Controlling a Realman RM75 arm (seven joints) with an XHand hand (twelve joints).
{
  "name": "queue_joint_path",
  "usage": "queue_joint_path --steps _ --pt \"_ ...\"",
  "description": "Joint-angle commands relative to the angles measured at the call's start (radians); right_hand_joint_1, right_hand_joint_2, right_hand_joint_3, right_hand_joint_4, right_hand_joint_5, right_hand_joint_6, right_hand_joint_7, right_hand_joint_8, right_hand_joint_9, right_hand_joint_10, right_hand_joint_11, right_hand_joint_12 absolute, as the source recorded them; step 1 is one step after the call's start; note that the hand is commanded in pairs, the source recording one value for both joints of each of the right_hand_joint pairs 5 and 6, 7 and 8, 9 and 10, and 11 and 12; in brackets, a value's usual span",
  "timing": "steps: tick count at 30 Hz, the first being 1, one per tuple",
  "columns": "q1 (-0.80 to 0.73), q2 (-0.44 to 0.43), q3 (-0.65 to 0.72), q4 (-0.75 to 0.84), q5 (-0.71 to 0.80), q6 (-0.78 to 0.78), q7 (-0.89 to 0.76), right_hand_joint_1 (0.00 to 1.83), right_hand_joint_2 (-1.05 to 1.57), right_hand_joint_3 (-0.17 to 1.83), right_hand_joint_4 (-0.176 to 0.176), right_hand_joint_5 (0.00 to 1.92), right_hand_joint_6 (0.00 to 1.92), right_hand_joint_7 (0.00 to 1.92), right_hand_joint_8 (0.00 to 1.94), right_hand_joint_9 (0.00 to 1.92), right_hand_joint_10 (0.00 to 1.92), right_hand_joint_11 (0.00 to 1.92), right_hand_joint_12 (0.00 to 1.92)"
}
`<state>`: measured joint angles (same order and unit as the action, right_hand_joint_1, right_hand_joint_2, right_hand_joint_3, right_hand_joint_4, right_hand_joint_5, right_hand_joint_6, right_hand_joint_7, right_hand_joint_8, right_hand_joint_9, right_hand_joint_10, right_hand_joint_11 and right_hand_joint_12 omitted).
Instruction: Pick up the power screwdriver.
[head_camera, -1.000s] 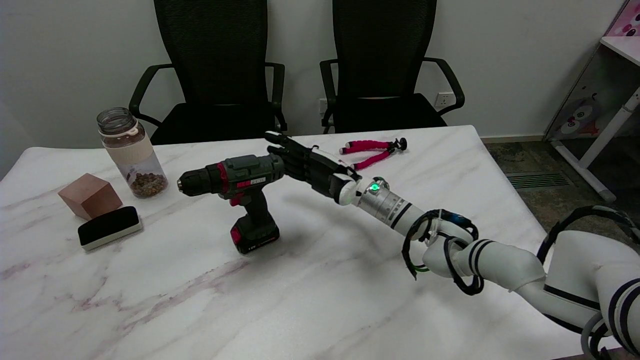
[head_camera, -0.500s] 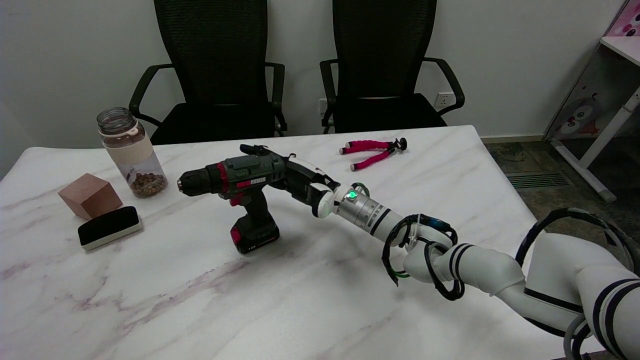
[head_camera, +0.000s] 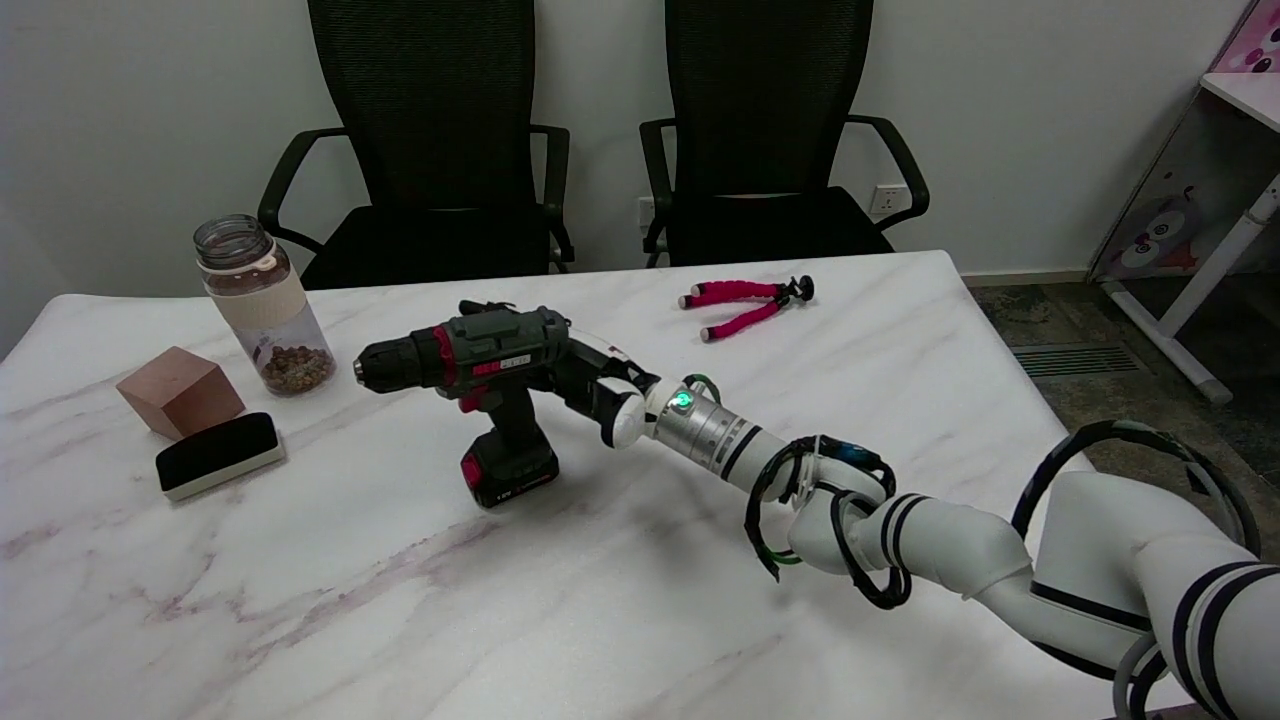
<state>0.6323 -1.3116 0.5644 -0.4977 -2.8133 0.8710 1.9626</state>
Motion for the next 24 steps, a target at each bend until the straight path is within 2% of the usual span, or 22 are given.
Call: queue_joint_path --steps 1,10,24 --pt "-0.017 -0.034 -0.005 -0.004 -0.002 -0.03 -0.011 1.0 -0.96 0.85 0.176 0.08 0.08 0.08 0.08 0.16 0.16 0.19 0.19" --pt "-0.026 -0.037 0.0 -0.007 0.0 -0.03 -0.011 1.01 -0.91 0.82 0.176 0.12 0.12 0.12 0.12 0.19 0.19 0.23 0.23" --pt "-0.026 -0.044 0.006 -0.008 0.012 -0.032 -0.053 1.11 -0.64 0.76 0.176 0.25 0.25 0.25 0.25 0.22 0.22 0.23 0.23"
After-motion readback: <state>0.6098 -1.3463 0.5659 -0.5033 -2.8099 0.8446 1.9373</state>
